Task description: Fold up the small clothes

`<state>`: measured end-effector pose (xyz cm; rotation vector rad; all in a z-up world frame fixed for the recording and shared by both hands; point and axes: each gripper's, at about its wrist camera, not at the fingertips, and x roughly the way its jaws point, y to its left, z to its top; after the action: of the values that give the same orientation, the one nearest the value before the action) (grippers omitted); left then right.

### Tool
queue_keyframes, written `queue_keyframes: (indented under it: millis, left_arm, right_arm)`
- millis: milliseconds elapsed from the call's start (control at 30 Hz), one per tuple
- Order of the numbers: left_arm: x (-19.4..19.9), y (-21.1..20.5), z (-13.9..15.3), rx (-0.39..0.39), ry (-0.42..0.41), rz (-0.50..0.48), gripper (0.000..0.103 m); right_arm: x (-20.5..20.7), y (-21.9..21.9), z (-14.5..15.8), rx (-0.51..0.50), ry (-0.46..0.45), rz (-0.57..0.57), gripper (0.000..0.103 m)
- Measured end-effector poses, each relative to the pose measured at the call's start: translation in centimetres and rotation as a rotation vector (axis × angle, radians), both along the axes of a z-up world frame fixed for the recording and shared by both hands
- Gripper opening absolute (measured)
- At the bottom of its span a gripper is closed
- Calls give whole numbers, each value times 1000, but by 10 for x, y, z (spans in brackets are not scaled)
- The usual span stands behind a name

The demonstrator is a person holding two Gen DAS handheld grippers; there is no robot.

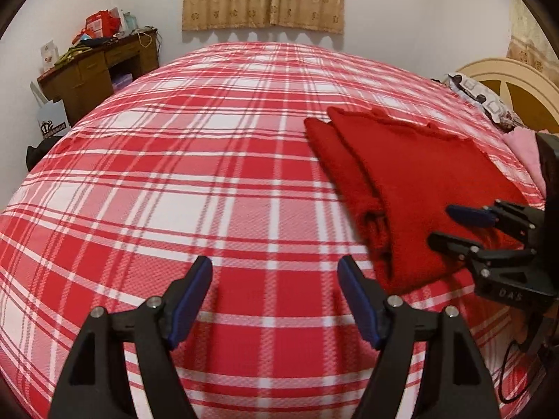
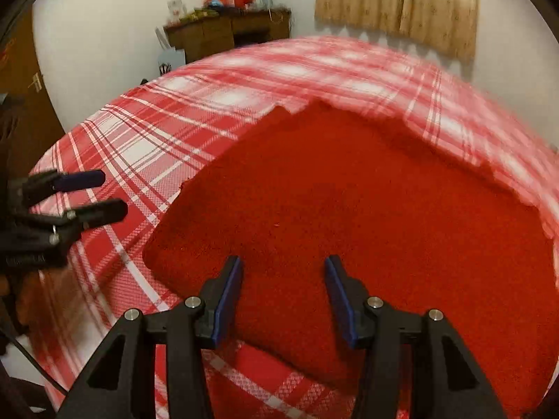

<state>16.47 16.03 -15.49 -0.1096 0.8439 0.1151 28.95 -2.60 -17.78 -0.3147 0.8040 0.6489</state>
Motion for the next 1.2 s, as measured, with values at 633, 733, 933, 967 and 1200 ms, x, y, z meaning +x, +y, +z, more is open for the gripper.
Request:
queue_keyframes:
  millis: [633,733,933,967,1200]
  left_arm:
    - [18,16,-19,39,80,-23,91]
    - [23,17,-19,32,83,-28,91]
    - [36,32,-11,-149,31,-61,91]
    - [38,33,-9,-171,17,-66,91]
    - [63,23,0,-206,-34,-106,91]
  right_arm:
    - [-44,10,3,-87,-108,106,51]
    - [-46,18,0,-107,-127,112,51]
    - [-53,29,3,-115,-193,134,51]
    - [-54,31,3,-121,-211,136,51]
    - [-52,40,2,-148,-248,128,51]
